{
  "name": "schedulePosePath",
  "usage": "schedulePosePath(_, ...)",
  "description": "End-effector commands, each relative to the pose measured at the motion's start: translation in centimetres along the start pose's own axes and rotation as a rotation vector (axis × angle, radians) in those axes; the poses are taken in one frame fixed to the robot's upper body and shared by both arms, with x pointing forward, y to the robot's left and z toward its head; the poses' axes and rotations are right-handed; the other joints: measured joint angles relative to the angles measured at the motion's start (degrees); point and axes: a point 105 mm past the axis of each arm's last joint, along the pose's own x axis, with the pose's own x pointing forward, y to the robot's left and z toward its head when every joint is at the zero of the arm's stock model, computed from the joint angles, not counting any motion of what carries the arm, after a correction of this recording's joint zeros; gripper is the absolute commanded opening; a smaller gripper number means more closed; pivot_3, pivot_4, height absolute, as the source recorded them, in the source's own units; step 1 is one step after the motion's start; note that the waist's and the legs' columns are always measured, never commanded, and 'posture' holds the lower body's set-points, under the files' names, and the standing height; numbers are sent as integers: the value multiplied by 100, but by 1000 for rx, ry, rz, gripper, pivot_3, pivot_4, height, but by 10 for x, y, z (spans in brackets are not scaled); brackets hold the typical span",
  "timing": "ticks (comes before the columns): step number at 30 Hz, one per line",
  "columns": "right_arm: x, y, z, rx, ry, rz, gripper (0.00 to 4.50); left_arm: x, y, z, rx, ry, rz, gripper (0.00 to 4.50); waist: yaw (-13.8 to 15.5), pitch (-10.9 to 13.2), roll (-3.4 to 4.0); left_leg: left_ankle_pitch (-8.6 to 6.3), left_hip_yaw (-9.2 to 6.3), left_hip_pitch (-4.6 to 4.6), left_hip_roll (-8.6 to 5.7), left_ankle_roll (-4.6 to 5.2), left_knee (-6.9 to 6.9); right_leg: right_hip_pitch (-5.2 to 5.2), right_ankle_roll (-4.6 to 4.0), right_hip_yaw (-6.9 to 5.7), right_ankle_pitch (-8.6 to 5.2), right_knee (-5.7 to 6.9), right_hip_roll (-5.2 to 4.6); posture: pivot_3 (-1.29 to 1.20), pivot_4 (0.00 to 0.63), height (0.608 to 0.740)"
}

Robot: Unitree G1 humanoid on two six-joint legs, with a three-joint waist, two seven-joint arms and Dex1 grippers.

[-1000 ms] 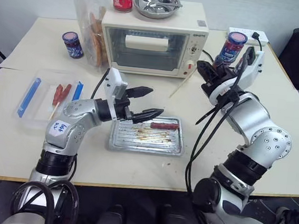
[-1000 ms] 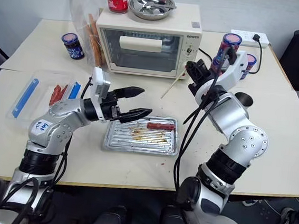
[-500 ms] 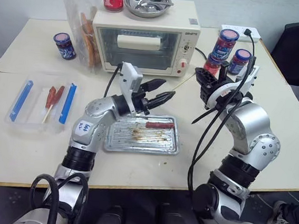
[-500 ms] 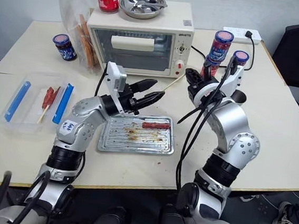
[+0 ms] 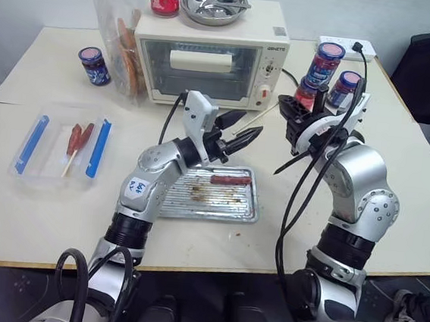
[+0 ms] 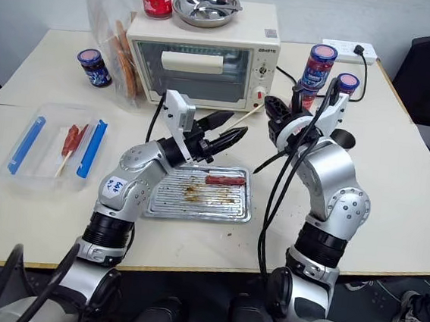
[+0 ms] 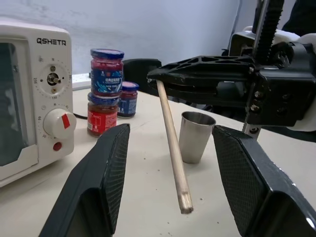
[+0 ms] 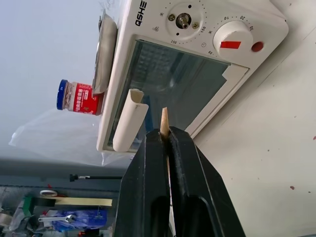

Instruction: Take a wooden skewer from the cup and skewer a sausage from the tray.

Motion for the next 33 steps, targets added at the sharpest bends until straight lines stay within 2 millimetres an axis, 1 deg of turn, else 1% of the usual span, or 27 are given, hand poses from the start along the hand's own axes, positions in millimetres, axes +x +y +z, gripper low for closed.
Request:
schedulePosePath(1,-3,12,1,-7,-5,49,0,2,-2,13,29,-47,-5,1909,1,0,0,0,0,0,0,0,0,0,0,0,0,0,0,0,150,740)
schedulePosePath(9,-3,13,2,-2,-6,56,0,3,-2,13,18,-50,0,61,7,0,0,0,0,-1,0,0,0,1,0,0,0,-4,0,0,150,740)
schedulePosePath(16,-4,15,2,3,-6,67,0,4,4,16,18,-59,20,13,13,0,0,0,0,-2,0,0,0,1,0,0,0,-6,0,0,150,740)
schedulePosePath(18,-5,16,1,3,-2,74,514,3,6,18,18,-58,24,0,13,0,0,0,0,-2,0,0,0,1,0,0,0,-6,0,0,150,740)
schedulePosePath(19,-5,16,0,-8,2,76,649,2,7,19,18,-55,26,0,12,0,0,0,0,-2,0,0,0,1,0,0,0,-7,0,0,150,740)
schedulePosePath(20,-6,17,0,-21,6,80,976,0,9,22,15,-54,26,0,10,0,0,0,0,-2,1,0,0,1,0,0,0,-7,0,0,150,740)
schedulePosePath(22,-6,18,2,-71,12,81,1424,-6,10,26,16,-47,13,0,3,0,0,0,0,-2,1,1,-1,1,0,0,0,-8,1,0,150,740)
schedulePosePath(24,-7,20,6,-168,17,82,1424,-16,10,30,25,-27,-10,0,10,0,0,0,0,-3,2,1,-1,1,0,0,0,-9,2,0,150,740)
schedulePosePath(26,-8,23,11,-394,46,89,1424,-37,12,35,46,24,-49,0,3,0,0,0,-1,-5,3,1,-1,1,0,0,0,-13,2,0,150,740)
schedulePosePath(27,-8,25,12,-540,72,96,1424,-49,12,38,57,54,-70,0,-3,0,0,0,1,-6,2,1,-2,0,0,2,0,-16,2,0,150,740)
schedulePosePath(28,-9,25,12,-633,94,100,1424,-56,12,40,63,74,-85,0,-8,2,3,0,2,-6,3,1,-6,0,0,2,0,-19,2,0,150,740)
schedulePosePath(30,-10,23,5,-929,171,131,1424,-79,14,45,89,145,-120,0,3,2,4,0,1,-4,7,1,-13,-1,0,2,0,-23,6,0,150,740)
schedulePosePath(31,-11,21,2,-1014,202,144,1424,-86,14,47,95,169,-130,0,3,3,4,0,0,-4,11,1,-14,0,0,1,0,-31,11,0,150,740)
schedulePosePath(33,-13,12,-4,-1186,290,194,1756,-105,17,55,117,228,-146,0,16,3,3,-1,-2,-3,16,1,-17,1,0,0,0,-40,16,0,150,740)
